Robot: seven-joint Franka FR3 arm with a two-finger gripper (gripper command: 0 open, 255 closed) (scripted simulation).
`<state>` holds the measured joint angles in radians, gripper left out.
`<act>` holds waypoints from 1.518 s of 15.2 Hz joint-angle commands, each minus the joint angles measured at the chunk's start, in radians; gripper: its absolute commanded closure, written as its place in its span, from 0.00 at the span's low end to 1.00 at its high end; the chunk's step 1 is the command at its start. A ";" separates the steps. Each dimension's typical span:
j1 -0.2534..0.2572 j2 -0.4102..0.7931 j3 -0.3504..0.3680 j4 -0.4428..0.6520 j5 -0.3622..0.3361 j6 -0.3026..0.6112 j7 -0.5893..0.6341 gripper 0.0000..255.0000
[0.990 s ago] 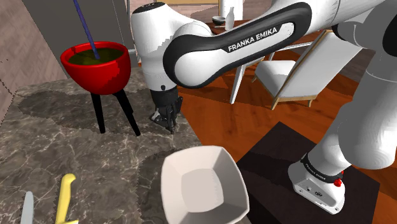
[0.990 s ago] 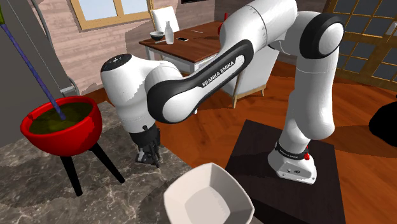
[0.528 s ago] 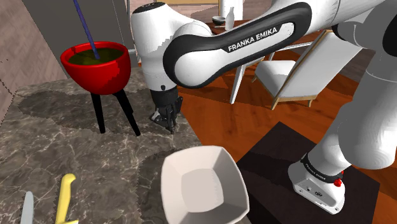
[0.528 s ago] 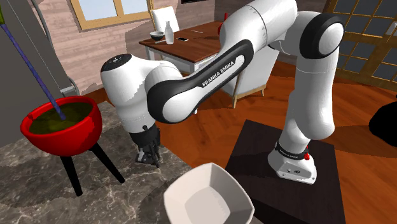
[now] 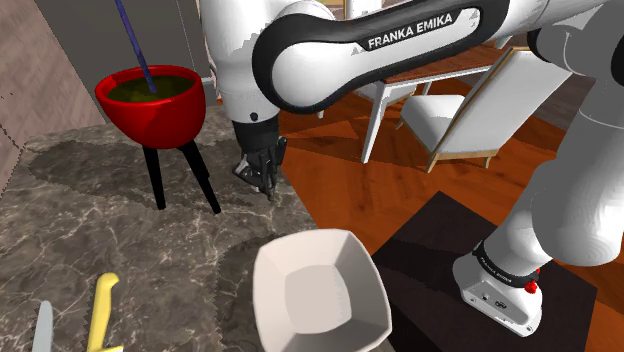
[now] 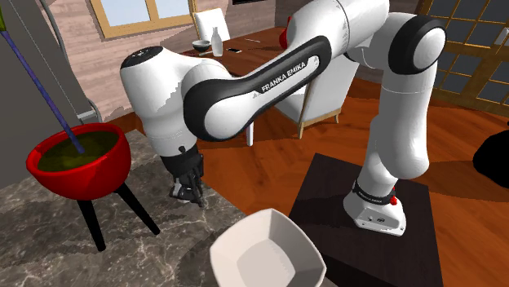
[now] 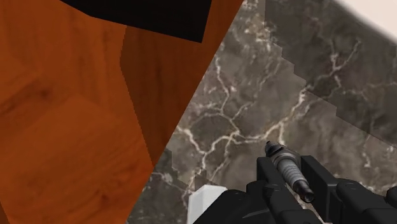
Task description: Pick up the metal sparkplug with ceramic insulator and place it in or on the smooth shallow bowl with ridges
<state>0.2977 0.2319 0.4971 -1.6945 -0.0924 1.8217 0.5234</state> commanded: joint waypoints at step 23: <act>0.044 -0.176 0.057 0.021 0.092 -0.174 0.082 1.00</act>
<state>0.3322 0.0846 0.5434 -1.6406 -0.0168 1.6393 0.5856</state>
